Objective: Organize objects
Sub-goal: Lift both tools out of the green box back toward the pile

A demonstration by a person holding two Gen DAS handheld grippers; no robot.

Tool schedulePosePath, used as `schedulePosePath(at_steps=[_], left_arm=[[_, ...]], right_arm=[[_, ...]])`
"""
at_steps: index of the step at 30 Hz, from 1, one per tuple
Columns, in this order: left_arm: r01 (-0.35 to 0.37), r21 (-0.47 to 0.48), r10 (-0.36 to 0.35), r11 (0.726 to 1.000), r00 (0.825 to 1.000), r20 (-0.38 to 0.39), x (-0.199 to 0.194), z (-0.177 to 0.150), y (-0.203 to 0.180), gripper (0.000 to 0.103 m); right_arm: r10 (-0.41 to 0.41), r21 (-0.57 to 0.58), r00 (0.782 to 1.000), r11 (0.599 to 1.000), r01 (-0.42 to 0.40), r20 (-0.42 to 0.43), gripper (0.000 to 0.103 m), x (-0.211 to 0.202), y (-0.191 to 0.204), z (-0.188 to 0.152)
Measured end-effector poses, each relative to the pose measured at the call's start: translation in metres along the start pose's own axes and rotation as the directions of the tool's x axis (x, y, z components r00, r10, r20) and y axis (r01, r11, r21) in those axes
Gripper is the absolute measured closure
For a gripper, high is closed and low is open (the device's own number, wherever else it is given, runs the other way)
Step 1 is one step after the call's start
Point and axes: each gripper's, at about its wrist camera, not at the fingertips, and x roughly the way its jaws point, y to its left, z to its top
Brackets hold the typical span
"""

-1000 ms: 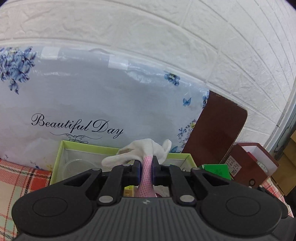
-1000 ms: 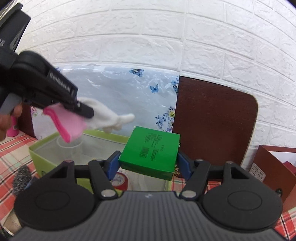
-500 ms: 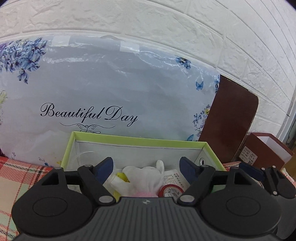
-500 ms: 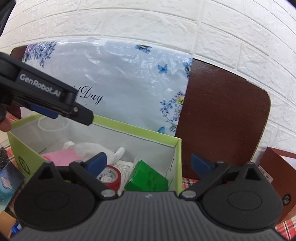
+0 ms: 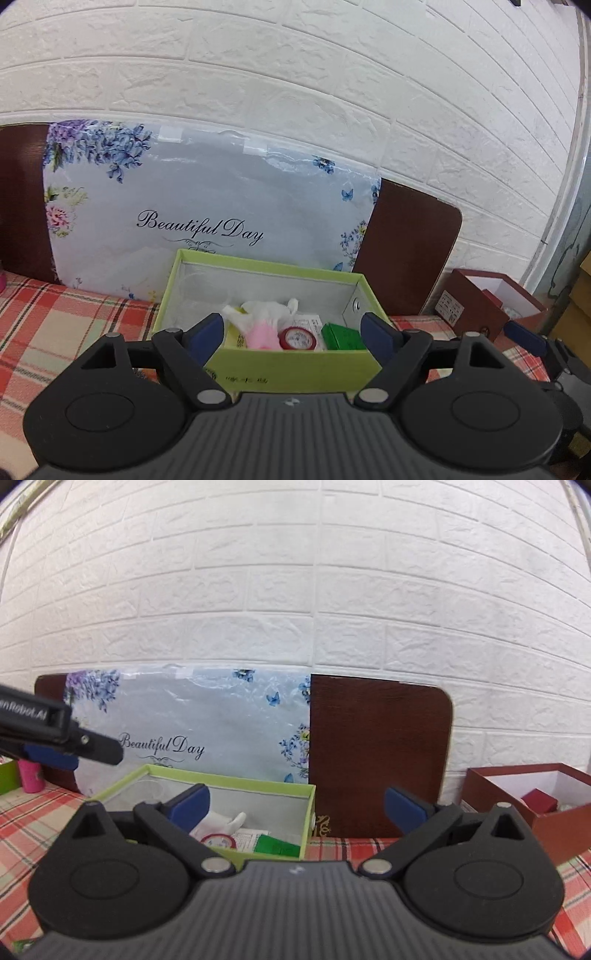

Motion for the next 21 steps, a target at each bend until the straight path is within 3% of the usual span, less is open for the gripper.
schedulePosePath(at_steps=[3,7,14,17,21], left_arm=[[-0.03,0.013,0.03,0.999,1.0,-0.008,-0.024,-0.027,0.004,0.018],[-0.078,-0.021,0.075,0.997,0.992,-0.1,-0.039,-0.07,0.019,0.018],[-0.135,-0.022,0.123,0.991,0.953,-0.277,-0.035,-0.134,0.036,0.018],[-0.134,-0.014,0.124,0.991,0.949,-0.288,-0.026,-0.141,0.036,0.018],[-0.157,0.073,0.17,0.985,0.957,-0.236,-0.014,-0.141,0.034,0.017]], right_arm=[[0.004,0.022,1.0,1.0,-0.004,-0.022,0.0,-0.025,-0.003,-0.012],[0.022,0.051,0.993,0.999,-0.016,-0.119,0.0,-0.045,-0.003,-0.044],[0.075,0.104,0.958,0.993,-0.048,-0.277,0.0,-0.068,-0.001,-0.092],[0.095,0.111,0.951,0.992,-0.065,-0.294,0.0,-0.074,0.004,-0.098],[0.128,0.1,0.947,0.99,-0.103,-0.294,0.0,-0.078,0.014,-0.096]])
